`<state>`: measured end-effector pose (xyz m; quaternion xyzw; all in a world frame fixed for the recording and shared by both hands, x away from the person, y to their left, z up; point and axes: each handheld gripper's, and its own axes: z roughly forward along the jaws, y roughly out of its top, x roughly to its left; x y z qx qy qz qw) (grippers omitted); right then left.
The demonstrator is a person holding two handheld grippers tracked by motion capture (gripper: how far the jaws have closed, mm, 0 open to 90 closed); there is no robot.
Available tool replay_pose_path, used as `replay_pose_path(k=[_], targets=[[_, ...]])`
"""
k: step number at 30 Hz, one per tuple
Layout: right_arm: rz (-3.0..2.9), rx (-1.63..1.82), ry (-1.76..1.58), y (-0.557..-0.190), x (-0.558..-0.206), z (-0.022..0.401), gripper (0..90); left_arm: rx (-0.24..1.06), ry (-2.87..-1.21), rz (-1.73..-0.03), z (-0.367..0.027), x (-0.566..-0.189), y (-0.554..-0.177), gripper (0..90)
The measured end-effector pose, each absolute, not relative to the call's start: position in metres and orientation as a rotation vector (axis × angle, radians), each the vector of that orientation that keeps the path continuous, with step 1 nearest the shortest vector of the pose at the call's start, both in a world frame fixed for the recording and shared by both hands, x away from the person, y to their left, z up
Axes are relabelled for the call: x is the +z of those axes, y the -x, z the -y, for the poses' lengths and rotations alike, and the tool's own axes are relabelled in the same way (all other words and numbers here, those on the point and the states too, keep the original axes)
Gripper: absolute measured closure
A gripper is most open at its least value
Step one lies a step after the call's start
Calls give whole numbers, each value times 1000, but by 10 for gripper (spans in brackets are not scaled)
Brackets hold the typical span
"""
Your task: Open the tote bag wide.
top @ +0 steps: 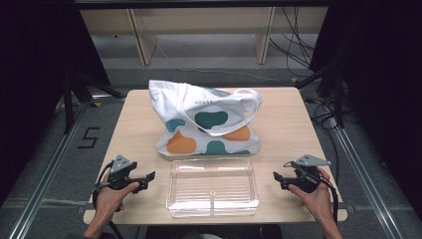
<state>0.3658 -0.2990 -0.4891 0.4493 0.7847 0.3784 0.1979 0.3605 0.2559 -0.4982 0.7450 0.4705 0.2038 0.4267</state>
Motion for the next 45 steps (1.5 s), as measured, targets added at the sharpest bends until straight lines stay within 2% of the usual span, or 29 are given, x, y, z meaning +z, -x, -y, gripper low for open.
replay_pose_path(k=[22, 23, 30, 38, 39, 45], targets=[[-2180, 1073, -1319, -367, -487, 297, 184, 502, -1876, -1176, -255, -499, -361, 168], [-2174, 1049, -1213, -372, -483, 301, 184, 499, -1877, -1176, -255, -499, -361, 168], [-2133, 1059, -1204, -377, -466, 303, 197, 503, -1897, -1172, -256, -499, -361, 170], [-2125, 1068, -1130, -385, -435, 293, 261, 498, -1879, -1179, -255, -499, -361, 170], [-2126, 1072, -1094, -390, -421, 292, 272, 498, -1873, -1177, -255, -499, -362, 170], [-2118, 1172, -1075, -402, -392, 281, 296, 488, -1865, -1179, -254, -499, -362, 173]])
